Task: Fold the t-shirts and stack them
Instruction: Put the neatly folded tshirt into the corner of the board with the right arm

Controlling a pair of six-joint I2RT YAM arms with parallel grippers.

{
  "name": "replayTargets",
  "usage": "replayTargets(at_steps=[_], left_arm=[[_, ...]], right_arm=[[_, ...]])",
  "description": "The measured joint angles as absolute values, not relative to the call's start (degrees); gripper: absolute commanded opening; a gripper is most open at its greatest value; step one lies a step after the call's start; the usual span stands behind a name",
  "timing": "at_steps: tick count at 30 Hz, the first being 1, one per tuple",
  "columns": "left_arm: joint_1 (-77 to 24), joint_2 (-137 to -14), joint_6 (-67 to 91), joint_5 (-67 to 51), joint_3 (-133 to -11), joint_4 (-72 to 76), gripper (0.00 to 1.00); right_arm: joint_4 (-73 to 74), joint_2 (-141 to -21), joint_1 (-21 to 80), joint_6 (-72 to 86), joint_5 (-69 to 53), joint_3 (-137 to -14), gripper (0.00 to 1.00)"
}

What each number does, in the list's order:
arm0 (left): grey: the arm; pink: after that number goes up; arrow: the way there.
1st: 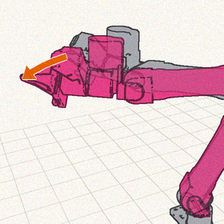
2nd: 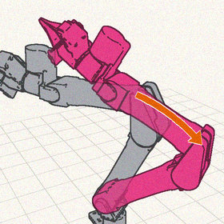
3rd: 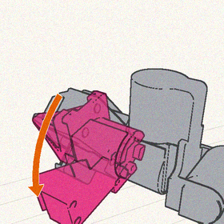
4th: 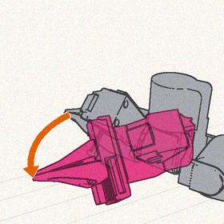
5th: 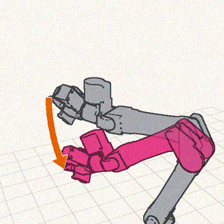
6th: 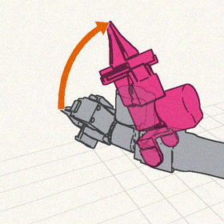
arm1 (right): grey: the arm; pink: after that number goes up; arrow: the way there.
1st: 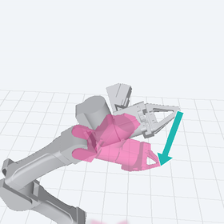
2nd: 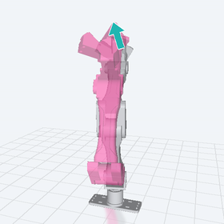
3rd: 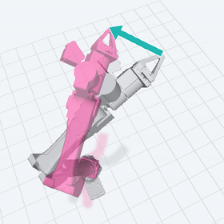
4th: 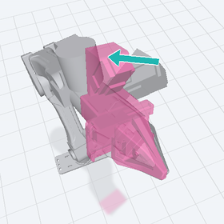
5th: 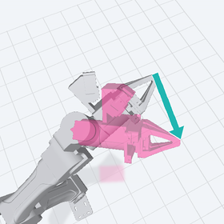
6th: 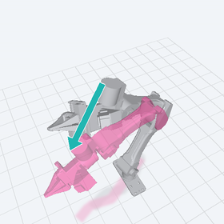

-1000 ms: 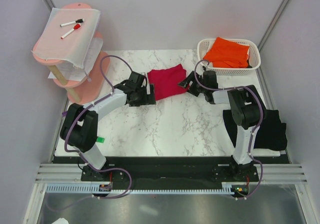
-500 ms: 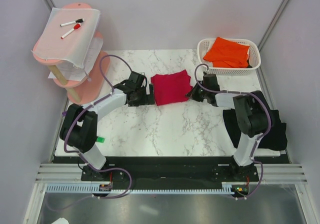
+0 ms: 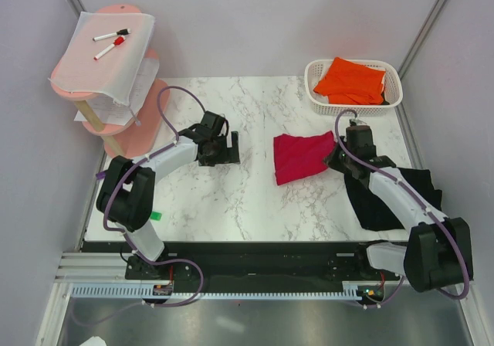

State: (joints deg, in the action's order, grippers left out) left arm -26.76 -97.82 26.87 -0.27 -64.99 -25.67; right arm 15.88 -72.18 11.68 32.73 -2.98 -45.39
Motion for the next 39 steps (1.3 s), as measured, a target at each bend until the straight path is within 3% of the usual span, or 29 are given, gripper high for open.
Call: replayTargets(at_steps=[9, 17, 19, 20, 25, 27, 33, 39], left_arm=[[-27.1, -97.8, 26.9, -0.6, -65.0, -25.6, 0.99], [-27.2, -97.8, 26.9, -1.6, -65.0, -25.6, 0.99], [-27.2, -97.8, 26.9, -1.6, -65.0, -25.6, 0.99], [-27.2, -97.8, 26.9, -1.6, -65.0, -25.6, 0.99], [-27.5, -97.8, 26.9, -2.6, -65.0, -25.3, 0.99], [-28.3, -97.8, 26.9, -3.8, -65.0, -24.4, 0.99], [-36.6, -99.7, 26.9, -7.6, -70.5, -22.5, 0.99], [-45.6, -107.4, 27.0, -11.5, -82.2, -18.0, 0.99]], right_arm=[[26.0, -65.1, 5.8, 33.5, -1.3, -36.1, 0.00], [24.4, -69.0, 5.8, 33.5, -5.5, -33.7, 0.02], [23.9, -70.4, 5.8, 33.4, -6.2, -33.0, 0.12], [23.9, -70.6, 5.8, 33.4, -6.5, -32.9, 0.35], [23.8, -70.0, 5.8, 33.0, -8.6, -32.5, 0.85], [24.9, -67.9, 5.8, 32.7, -9.0, -32.3, 0.98], [28.6, -57.4, 5.9, 31.9, -6.4, -34.4, 0.98], [31.2, -55.0, 5.9, 30.2, 4.0, -40.4, 0.98]])
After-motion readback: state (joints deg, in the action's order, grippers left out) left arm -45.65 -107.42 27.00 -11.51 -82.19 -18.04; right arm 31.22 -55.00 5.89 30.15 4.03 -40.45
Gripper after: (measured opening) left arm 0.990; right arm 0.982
